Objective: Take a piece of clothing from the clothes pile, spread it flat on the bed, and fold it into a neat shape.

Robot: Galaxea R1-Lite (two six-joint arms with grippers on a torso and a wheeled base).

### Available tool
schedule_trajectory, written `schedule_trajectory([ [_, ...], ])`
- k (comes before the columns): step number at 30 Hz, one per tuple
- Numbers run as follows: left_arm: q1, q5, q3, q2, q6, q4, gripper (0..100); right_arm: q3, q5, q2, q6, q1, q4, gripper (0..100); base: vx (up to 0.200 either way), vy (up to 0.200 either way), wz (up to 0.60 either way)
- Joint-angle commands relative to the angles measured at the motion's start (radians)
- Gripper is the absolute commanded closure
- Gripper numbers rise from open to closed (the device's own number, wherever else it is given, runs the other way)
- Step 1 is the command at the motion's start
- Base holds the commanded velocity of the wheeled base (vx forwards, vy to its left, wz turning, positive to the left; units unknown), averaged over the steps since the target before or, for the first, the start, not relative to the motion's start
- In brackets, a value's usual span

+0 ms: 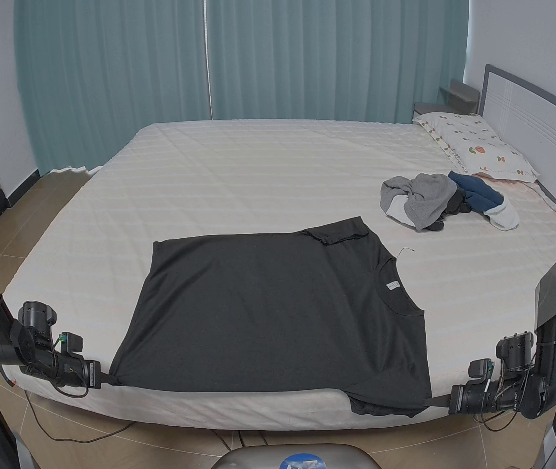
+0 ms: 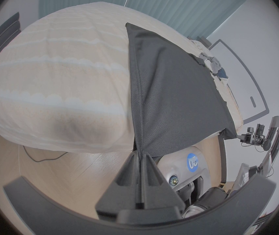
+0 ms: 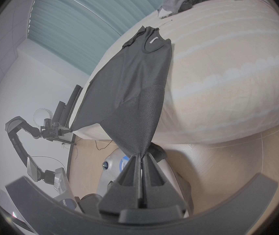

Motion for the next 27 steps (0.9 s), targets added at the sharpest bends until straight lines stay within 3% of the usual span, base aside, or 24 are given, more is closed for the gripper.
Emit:
schedule_trajectory([
  [1,0.001,0.031,0.017,-0.003,0.013,0.001,100,0.018,0.004,-0.022,-0.009,-0.003,0.055,100,0.0,0.0,0.0],
  [8,0.004,0.037,0.032,-0.051,0.082,0.099,100,0.018,-0.003,-0.137,-0.026,-0.043,0.178,100,0.0,0.0,0.0],
  [12,0.004,0.046,0.027,-0.059,0.089,0.137,100,0.018,0.006,-0.193,-0.136,-0.078,0.31,100,0.0,0.0,0.0],
  [14,0.004,0.054,0.027,-0.057,0.092,0.139,100,0.018,0.006,-0.197,-0.149,-0.083,0.324,100,0.0,0.0,0.0],
  [15,0.004,0.101,0.032,-0.059,0.109,0.15,100,0.018,0.006,-0.2,-0.184,-0.098,0.37,100,0.0,0.0,0.0],
  [25,0.002,0.135,0.021,-0.103,0.134,0.263,100,0.018,0.003,-0.236,-0.205,-0.116,0.422,100,0.0,0.0,0.0],
  [27,0.001,0.143,-0.019,-0.138,0.131,0.377,100,0.018,0.003,-0.275,-0.219,-0.12,0.47,100,0.0,0.0,0.0],
])
